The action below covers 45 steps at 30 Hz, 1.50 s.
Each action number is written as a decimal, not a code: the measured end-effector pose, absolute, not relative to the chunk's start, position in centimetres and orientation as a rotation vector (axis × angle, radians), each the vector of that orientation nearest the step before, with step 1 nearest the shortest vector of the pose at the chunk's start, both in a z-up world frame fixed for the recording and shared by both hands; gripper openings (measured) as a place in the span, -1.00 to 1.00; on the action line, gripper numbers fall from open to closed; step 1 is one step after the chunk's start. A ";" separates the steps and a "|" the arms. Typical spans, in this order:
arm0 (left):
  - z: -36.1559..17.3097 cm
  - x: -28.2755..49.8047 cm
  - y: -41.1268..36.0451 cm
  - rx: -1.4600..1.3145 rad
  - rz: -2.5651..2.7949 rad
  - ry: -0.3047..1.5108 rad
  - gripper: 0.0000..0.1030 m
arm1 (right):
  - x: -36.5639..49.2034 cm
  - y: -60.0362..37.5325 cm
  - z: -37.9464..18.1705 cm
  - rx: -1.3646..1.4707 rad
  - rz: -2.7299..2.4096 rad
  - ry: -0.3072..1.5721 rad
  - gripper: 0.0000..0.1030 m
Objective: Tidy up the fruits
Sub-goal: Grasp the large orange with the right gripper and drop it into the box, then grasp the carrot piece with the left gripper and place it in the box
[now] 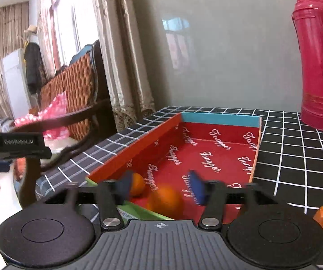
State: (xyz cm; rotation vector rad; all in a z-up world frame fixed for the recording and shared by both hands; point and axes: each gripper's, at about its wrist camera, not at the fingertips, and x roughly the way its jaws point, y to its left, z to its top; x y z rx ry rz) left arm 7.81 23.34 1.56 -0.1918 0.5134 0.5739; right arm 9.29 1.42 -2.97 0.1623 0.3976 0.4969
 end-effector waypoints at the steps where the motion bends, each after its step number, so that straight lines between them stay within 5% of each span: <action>1: 1.5 7.9 23.3 -0.194 0.573 0.516 0.81 | 8.9 1.2 -2.8 0.169 0.482 0.373 0.51; 4: 1.5 7.9 23.0 -0.184 0.568 0.518 0.81 | 8.0 0.1 -1.7 0.176 0.447 0.309 0.54; 7: 1.7 7.9 22.0 -0.157 0.554 0.498 0.81 | 7.2 -1.6 -1.0 0.187 0.389 0.271 0.89; 11: 2.1 7.8 19.6 -0.119 0.479 0.462 0.81 | 5.7 -4.3 0.0 0.180 0.265 0.207 1.00; 25: 1.5 5.6 2.5 0.137 -0.077 0.308 0.80 | 0.9 -15.5 0.7 0.068 -0.603 0.104 1.00; 39: -4.5 5.2 -7.3 0.289 -0.175 0.453 -0.28 | -2.8 -22.8 0.9 0.217 -0.592 0.147 1.00; 45: -4.7 6.1 -7.8 0.224 -0.125 0.501 -0.32 | -2.7 -23.2 1.1 0.267 -0.551 0.158 1.00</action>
